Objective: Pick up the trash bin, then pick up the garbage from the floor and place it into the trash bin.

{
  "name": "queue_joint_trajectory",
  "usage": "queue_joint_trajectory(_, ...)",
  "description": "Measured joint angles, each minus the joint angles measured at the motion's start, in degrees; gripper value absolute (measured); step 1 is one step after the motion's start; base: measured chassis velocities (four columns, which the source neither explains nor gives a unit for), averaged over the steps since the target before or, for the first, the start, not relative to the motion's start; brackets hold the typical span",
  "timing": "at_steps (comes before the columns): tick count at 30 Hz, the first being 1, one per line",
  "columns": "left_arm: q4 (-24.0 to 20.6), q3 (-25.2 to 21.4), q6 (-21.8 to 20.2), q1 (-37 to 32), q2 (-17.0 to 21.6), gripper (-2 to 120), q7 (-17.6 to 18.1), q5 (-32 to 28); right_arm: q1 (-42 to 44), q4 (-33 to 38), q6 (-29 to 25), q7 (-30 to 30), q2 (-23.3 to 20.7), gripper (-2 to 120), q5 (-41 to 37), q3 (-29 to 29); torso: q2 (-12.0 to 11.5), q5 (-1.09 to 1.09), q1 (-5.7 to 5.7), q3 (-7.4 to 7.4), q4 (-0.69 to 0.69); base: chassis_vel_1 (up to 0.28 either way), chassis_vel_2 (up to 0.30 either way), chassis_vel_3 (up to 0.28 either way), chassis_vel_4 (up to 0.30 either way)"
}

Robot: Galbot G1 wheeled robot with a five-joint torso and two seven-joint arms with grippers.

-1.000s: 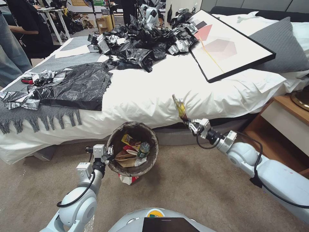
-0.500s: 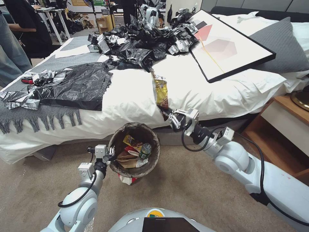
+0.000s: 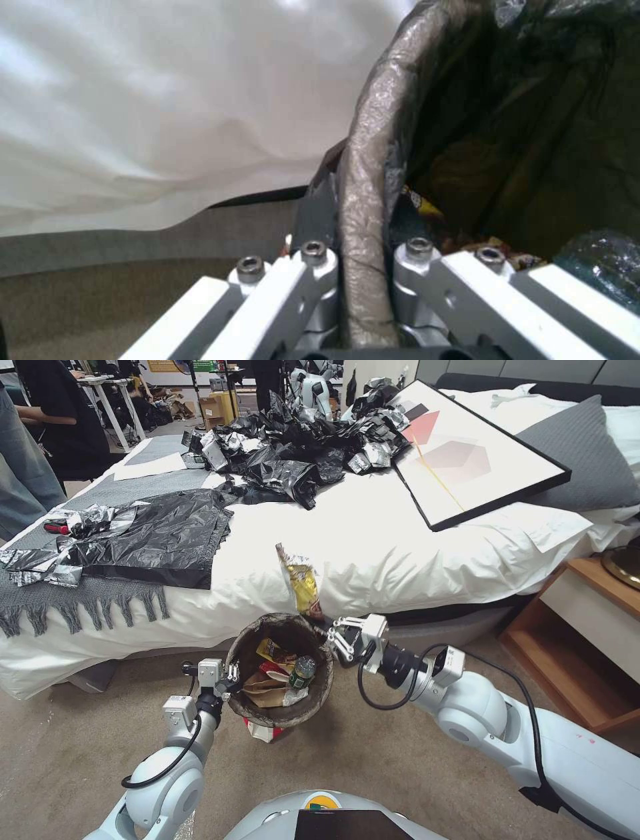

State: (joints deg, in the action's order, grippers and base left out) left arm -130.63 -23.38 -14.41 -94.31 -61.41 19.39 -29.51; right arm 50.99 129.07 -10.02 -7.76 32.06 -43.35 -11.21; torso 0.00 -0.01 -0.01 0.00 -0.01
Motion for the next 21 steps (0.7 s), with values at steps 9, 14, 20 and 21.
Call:
queue_joint_trajectory(9, -0.38, 0.2, -0.14, 0.21, -0.54, 4, 0.03, 0.11, -6.45, -3.98, -0.05, -0.16, 2.1, 0, 2.35, -10.23, 0.0, 0.01, 0.0, 0.0, 0.01, 0.0, 0.0, 0.0, 0.0)
queue_joint_trajectory(14, -0.74, 0.08, -0.16, 0.04, -0.8, 4, 0.06, 0.17, -10.96, -7.1, -0.06, 0.1, 4.19, 0, 2.82, -15.67, 0.0, 0.0, 0.0, 0.0, 0.02, 0.0, 0.0, 0.0, 0.0)
queue_joint_trajectory(20, -1.16, -0.19, -0.16, -0.27, -0.95, 4, 0.07, 0.2, -13.46, -9.95, -0.09, 0.75, 5.87, 0, 3.63, -19.38, 0.0, 0.01, 0.0, 0.0, 0.01, 0.0, 0.0, 0.0, 0.0)
queue_joint_trajectory(21, -1.25, -0.24, -0.16, -0.3, -0.98, 4, 0.07, 0.21, -13.79, -10.65, -0.12, 0.95, 6.2, 0, 3.94, -19.88, 0.0, 0.01, 0.0, 0.0, 0.01, 0.0, 0.0, 0.0, 0.0)
